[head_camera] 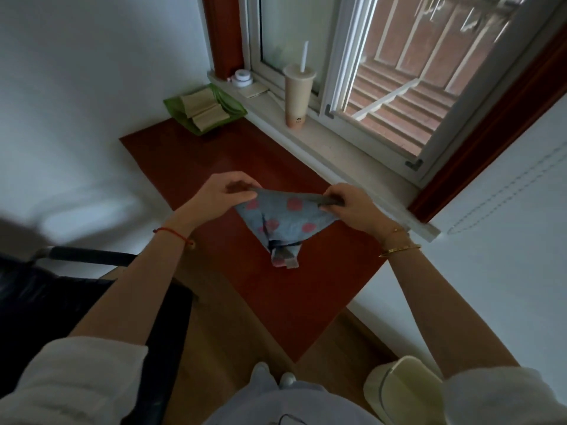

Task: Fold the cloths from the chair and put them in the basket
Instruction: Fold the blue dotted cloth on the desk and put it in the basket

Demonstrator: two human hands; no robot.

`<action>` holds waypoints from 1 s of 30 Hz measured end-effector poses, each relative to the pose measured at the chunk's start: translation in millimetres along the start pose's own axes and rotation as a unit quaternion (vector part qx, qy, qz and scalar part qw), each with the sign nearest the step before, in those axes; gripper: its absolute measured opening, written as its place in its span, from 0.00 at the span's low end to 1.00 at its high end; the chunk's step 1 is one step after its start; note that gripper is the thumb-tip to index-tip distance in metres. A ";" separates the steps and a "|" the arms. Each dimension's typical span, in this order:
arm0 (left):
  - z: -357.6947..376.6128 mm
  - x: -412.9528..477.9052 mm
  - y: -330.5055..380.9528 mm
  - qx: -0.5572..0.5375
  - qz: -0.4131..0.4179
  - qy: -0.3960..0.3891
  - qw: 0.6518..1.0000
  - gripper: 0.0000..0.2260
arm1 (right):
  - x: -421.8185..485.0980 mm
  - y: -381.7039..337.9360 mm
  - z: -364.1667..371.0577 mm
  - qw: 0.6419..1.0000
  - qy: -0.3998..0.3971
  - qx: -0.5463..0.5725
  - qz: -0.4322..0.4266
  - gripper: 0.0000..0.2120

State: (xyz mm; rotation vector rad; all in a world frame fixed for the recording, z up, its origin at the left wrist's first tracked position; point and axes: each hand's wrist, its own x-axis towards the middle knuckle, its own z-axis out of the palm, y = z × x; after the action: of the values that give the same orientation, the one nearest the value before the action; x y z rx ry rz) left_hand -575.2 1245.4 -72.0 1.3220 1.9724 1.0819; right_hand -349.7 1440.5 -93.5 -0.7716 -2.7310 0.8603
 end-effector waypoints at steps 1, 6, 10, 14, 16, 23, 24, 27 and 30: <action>-5.4 0.3 7.3 -0.003 0.008 0.003 1.000 0.08 | -2.6 -1.8 -7.0 1.000 0.008 0.001 -0.004 0.05; -31.6 -1.2 42.8 -0.006 0.052 0.027 0.998 0.10 | -17.9 -20.0 -42.9 0.997 0.063 0.038 -0.001 0.07; -54.2 -9.5 66.9 -0.001 0.083 0.042 0.996 0.10 | -36.4 -42.8 -73.8 0.987 0.093 0.129 -0.020 0.11; -71.0 -25.9 90.6 0.003 0.129 0.074 0.989 0.09 | -59.8 -67.1 -99.9 0.966 0.116 0.225 -0.053 0.10; -79.4 -35.3 103.0 0.004 0.150 0.087 0.985 0.10 | -71.2 -79.6 -110.8 0.953 0.107 0.272 -0.081 0.08; -107.2 -72.5 149.7 -0.037 0.234 0.074 0.969 0.09 | -103.6 -114.8 -140.3 0.907 0.097 0.381 -0.152 0.03; -110.5 -77.0 157.1 -0.048 0.247 0.066 0.966 0.09 | -107.4 -119.6 -145.1 0.901 0.099 0.390 -0.163 0.03; -121.2 -87.8 177.0 -0.072 0.278 0.056 0.956 0.08 | -118.9 -134.6 -161.1 0.884 0.099 0.414 -0.193 0.02; -131.1 -93.0 190.0 -0.084 0.301 0.056 0.948 0.08 | -126.8 -149.2 -174.2 0.874 0.095 0.422 -0.220 0.03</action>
State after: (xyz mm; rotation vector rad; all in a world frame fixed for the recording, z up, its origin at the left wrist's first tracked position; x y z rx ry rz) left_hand -545.6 1155.1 158.0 1.8556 1.5271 1.5897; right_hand -251.1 1353.9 133.3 -0.0385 -1.8996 1.5522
